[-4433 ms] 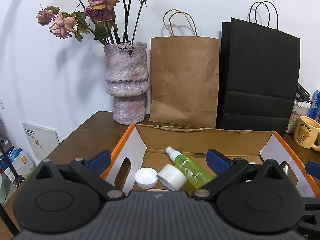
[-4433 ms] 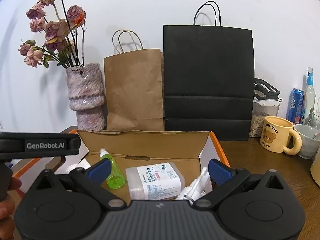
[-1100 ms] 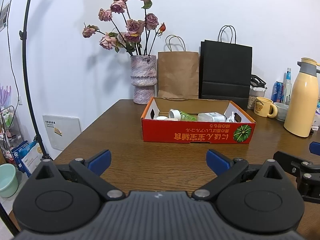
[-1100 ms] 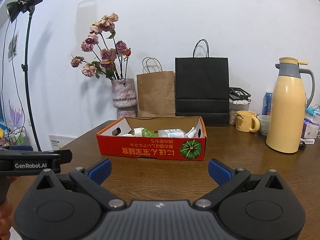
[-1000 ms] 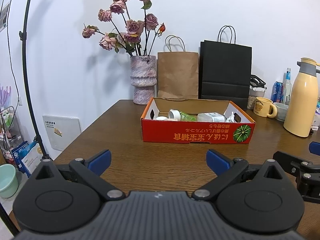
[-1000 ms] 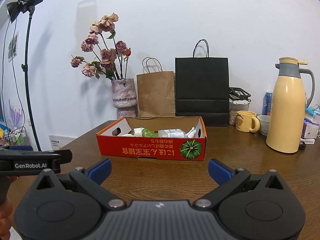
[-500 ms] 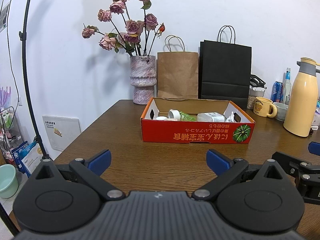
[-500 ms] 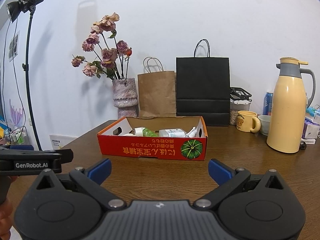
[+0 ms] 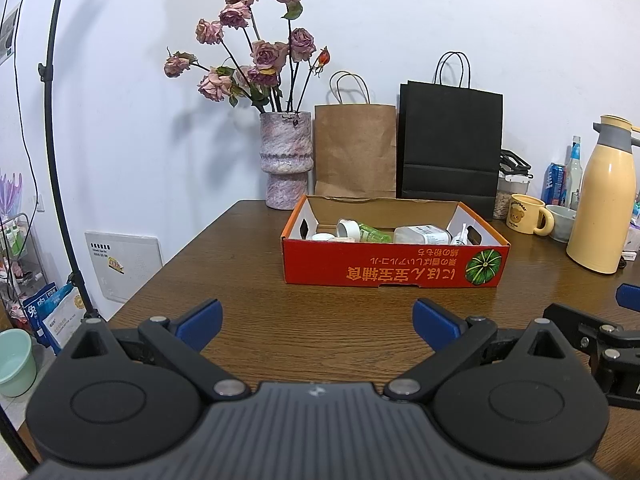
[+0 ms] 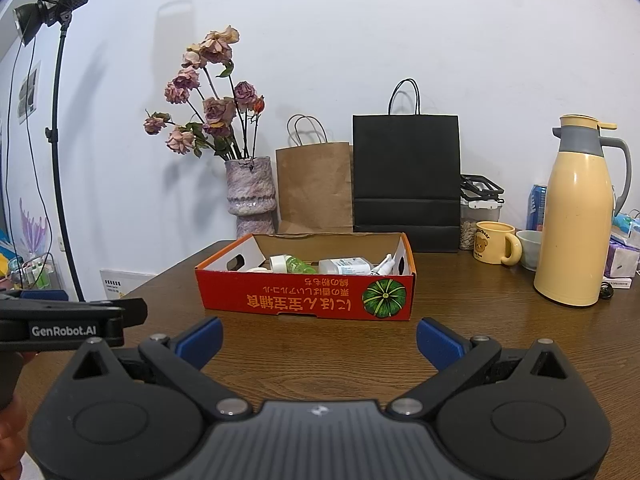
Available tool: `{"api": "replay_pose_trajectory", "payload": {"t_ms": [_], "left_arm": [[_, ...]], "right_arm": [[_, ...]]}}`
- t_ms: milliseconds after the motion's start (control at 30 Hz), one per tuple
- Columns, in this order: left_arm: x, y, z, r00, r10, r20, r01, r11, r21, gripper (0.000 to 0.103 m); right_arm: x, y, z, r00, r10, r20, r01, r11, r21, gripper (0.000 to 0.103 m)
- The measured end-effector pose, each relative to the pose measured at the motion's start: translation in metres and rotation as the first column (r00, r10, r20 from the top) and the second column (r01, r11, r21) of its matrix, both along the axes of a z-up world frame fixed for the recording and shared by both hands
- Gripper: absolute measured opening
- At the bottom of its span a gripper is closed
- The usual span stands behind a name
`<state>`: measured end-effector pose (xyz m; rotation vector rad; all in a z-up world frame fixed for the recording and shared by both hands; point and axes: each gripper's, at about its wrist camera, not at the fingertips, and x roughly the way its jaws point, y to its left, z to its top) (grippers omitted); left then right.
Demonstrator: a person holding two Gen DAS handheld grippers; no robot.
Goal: Organize rigid objects
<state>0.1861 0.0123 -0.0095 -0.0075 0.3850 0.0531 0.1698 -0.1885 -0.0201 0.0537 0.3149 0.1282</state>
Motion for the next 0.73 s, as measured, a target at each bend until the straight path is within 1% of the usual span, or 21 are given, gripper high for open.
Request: {"api": "replay_pose_trajectory", "payload": {"t_ms": [733], "left_arm": [[-0.0010,0.0005,0.0020,1.000,-0.009,0.006,0.009,1.000,0.002,0.103]], "right_arm": [[-0.0004,0.0001,-0.0003,1.000,0.000,0.000,0.000,1.000,0.000,0.103]]}}
